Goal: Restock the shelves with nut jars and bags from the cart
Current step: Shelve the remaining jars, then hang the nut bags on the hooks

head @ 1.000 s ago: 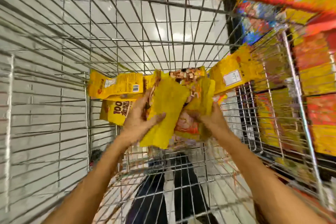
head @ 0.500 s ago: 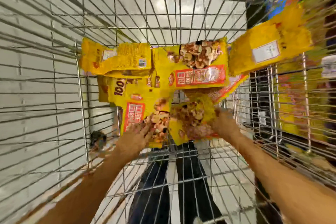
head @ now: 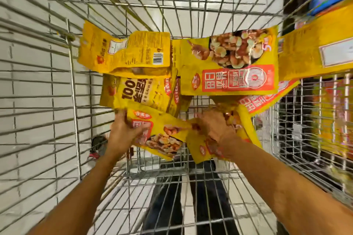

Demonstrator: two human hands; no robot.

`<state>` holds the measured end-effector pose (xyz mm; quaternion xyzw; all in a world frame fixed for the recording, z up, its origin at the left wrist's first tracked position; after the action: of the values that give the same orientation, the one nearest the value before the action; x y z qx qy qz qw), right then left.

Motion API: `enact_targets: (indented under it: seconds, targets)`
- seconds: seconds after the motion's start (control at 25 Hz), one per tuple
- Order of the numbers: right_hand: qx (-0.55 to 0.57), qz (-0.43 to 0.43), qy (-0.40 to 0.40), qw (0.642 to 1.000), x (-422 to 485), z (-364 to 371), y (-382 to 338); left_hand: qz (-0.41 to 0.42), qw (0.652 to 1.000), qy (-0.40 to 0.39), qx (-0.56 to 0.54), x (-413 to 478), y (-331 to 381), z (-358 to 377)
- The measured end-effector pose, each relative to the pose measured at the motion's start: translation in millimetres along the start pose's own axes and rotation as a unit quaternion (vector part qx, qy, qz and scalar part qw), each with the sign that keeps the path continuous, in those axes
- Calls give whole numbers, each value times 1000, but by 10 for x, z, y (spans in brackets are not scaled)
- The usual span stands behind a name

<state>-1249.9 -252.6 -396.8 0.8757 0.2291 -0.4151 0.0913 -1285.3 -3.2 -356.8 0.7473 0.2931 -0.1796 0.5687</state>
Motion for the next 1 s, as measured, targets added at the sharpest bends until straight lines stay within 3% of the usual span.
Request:
enact_targets:
  seconds: [0.12,0.24,0.36,0.4,0.56,0.68,0.84,0.92,1.0]
  targets:
    - [-82,39,-32,995,29,78,103,7,998,-35,61,19,-93,17]
    - [-135,-17,-37,990,-180,111,89,30,996,-12,78,-92,-27,12]
    - [-18,-23,-15,999,-540,-127,170,82,976,17,200,-204,264,-3]
    - [35,-5,9,999,-707,-280,244,96,977,14,192,-257,410,-25]
    - [243,75,116,960,-1589,-1069,582,31,997,-53,-40,-635,1157,-150]
    - [410,122,249,869,-2570,-1698,779,129,983,-68,-109,-1071,2121,-229]
    - [505,147,430,733,-4086,-2196,856,264,945,-80,-176,-1805,3518,-220]
    - [551,174,522,627,-4841,-2161,877,309,914,-142,-220,-2258,4080,-39]
    - [600,215,604,478,-5594,-1924,917,353,880,-202,-245,-2873,4542,238]
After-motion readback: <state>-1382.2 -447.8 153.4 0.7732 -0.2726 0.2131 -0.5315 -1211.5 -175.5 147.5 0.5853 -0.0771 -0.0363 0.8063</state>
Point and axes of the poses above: each hand's wrist, its own x-axis towards the middle knuckle, its own z-axis out of the palm, y = z × x, the point moved 5 cm from there along x, towards the middle knuckle, and after that the axes turned 14 degrees about -x, right-handed, at the moved point
